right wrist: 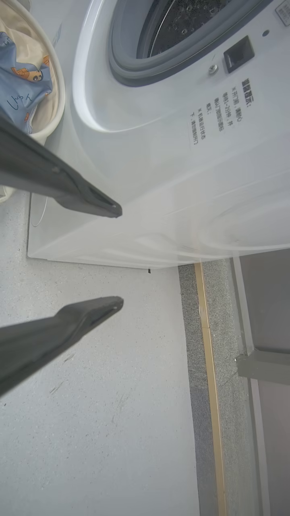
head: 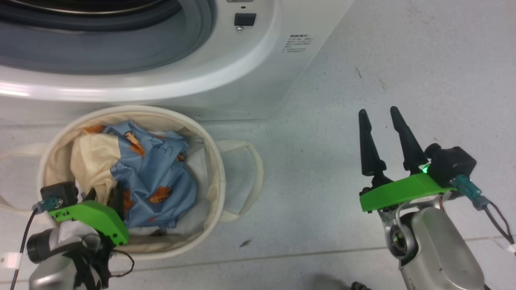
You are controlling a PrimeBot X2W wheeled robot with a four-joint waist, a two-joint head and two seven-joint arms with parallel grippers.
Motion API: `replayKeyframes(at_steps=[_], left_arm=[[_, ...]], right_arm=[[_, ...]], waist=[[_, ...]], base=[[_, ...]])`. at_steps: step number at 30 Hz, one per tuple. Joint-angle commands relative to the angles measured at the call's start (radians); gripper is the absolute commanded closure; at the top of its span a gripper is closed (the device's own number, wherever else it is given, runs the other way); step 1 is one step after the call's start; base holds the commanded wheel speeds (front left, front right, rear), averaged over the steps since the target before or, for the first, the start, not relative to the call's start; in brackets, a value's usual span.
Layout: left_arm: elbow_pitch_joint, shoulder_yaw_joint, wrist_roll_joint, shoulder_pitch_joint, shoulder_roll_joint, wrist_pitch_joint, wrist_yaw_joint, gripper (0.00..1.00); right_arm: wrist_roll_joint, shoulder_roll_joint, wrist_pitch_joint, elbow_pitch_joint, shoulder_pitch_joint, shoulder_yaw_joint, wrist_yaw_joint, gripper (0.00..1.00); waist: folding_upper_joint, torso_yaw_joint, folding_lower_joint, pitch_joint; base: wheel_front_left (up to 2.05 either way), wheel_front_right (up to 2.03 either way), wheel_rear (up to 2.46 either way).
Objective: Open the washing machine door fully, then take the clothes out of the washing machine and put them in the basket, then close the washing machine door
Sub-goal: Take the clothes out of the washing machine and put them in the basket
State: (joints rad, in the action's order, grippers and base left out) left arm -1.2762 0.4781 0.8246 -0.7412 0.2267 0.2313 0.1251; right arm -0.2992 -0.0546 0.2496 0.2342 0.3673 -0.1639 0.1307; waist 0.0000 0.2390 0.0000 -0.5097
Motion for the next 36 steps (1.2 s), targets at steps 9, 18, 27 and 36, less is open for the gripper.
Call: replayKeyframes(at_steps=[9, 18, 27, 36], left_arm=[[0.087, -0.025, -0.071, -0.003, 0.095, 0.03, -0.005, 0.0], [0.365, -0.238, -0.172, 0.092, 0.148, 0.03, -0.031, 0.0], [0.63, -0.33, -0.323, 0.23, 0.14, 0.03, -0.071, 0.0], [0.84, -0.373, -0.378, 0.416, 0.154, 0.03, -0.139, 0.0]], right_arm=[[-0.008, 0.004, 0.012, 0.018, 0.002, -0.053, 0.0, 0.0], [-0.034, 0.004, 0.012, 0.054, -0.026, -0.084, 0.0, 0.0], [-0.049, 0.004, 0.012, 0.084, -0.062, -0.11, 0.0, 0.0], [-0.046, 0.004, 0.012, 0.088, -0.093, -0.117, 0.0, 0.0]], waist=[[0.0, -0.031, 0.0, 0.116], [0.0, -0.064, 0.0, 0.239], [0.0, -0.089, 0.0, 0.344], [0.0, -0.088, 0.0, 0.419]], base=[[0.0, 0.0, 0.0], [0.0, 0.0, 0.0], [0.0, 0.0, 0.0], [0.0, 0.0, 0.0]])
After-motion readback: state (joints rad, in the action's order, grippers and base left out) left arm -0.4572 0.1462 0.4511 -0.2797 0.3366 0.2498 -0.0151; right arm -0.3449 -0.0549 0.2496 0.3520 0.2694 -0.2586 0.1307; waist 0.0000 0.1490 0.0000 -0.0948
